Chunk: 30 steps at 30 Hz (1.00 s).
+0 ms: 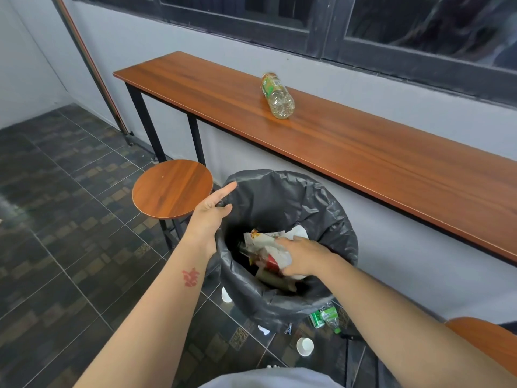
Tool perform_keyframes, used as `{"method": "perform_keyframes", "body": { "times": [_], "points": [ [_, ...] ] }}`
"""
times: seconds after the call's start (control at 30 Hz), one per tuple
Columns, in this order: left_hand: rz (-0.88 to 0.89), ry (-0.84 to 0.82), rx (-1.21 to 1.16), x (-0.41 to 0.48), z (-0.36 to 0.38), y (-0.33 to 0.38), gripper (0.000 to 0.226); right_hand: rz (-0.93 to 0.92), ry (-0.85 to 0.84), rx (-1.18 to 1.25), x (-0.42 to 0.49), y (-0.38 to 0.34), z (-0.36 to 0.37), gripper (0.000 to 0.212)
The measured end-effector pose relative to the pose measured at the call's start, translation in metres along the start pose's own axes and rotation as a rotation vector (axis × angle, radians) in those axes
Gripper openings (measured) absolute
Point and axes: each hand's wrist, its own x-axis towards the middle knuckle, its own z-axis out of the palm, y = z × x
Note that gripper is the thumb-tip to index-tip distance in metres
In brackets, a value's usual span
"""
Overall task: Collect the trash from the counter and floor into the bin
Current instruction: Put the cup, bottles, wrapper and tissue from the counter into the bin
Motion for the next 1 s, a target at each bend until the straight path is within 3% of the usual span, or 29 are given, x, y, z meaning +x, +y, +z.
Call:
{"method": "perform_keyframes", "body": {
  "times": [0.1,0.27,0.57,0.67,0.8,1.0],
  "points": [
    [-0.006,0.033,0.001,0.0,0.0,0.001,0.05,-0.08,0.036,-0.02,0.002,0.001,0.003,0.09],
    [-0.002,0.075,0.0,0.006,-0.001,0.003,0.05,-0.192,0.23,0.029,0.003,0.002,-0.009,0.082],
    [-0.007,0.108,-0.027,0.022,0.004,0.0,0.052,-0.288,0.916,0.257,0.007,0.0,-0.086,0.044],
    [-0.016,0.112,-0.041,0.033,-0.001,-0.007,0.056,-0.313,1.117,0.309,0.019,0.004,-0.114,0.043],
    [-0.042,0.137,-0.072,0.047,-0.013,-0.011,0.058,-0.258,1.172,0.288,0.044,0.008,-0.146,0.045],
    [-0.033,0.14,-0.115,0.077,-0.037,-0.001,0.056,-0.074,1.094,0.228,0.088,0.001,-0.182,0.062]
  ]
}}
